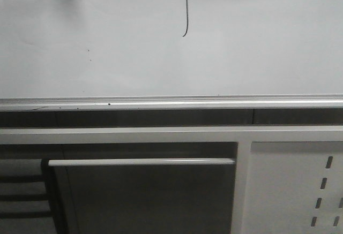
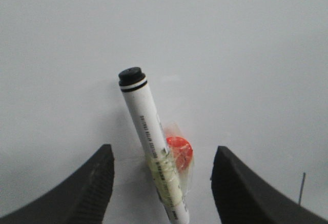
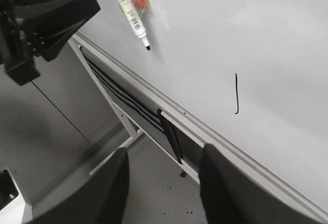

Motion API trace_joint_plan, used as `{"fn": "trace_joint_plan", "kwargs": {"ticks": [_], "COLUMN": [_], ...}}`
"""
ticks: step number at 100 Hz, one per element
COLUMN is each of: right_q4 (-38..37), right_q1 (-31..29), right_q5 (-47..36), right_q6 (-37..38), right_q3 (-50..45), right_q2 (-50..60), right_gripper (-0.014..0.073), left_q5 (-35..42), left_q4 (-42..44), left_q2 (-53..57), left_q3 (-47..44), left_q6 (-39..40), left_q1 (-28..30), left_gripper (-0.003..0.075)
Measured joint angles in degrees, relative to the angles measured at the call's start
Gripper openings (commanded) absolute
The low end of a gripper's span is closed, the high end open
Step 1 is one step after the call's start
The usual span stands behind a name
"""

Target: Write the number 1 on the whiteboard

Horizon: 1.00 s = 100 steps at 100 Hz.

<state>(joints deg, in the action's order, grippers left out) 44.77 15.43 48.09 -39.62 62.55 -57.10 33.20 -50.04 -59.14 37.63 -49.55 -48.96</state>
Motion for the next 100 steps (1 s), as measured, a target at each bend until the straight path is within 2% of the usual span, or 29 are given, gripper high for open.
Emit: {"fn": "trace_joint_plan", "kwargs": {"ticks": [7,12,21,27,43,54,72,100], "right_q4": [0.0,0.0,0.0,0.0,0.0,0.0,-0.1,-0.2], "right_q1": [0.0,0.0,0.0,0.0,0.0,0.0,0.0,0.0], "right_q5": [-0.8,-1.7,-3.7,-5.3,-10.8,-15.2,-19.4,-19.5], "right_q6": [0.1,0.4,1.1,1.3,1.4,1.4,1.4,1.5], "right_q3": [-0.1,-0.1,-0.5,-1.5,-8.0,-15.1,-27.9,-43.1], "right_q2": [0.5,1.2,3.1,5.1,13.2,20.7,36.2,55.8], "right_gripper": [0.0193,0.0101,-0.0062,-0.0056,-0.0053,-0.0053,-0.0053,-0.0053], "left_q5": [-1.7,-2.6,-3.7,-4.7,-12.2,-18.6,-21.9,-22.5], "left_q4": [-0.1,-0.5,-2.4,-5.3,-16.1,-19.5,-21.3,-23.7], "left_q2": [2.9,5.3,9.1,12.1,20.0,25.7,34.0,46.9], "left_q3": [-0.6,-0.8,-0.9,-1.0,-1.9,-3.9,-11.4,-22.9], "left_q6": [0.0,0.0,-1.5,-4.0,-15.0,-20.2,-21.7,-22.1], "left_q1": [0.0,0.0,0.0,0.0,0.0,0.0,0.0,0.0], "left_gripper": [0.0329,0.027,0.0105,-0.0022,-0.002,-0.002,-0.002,-0.002]}}
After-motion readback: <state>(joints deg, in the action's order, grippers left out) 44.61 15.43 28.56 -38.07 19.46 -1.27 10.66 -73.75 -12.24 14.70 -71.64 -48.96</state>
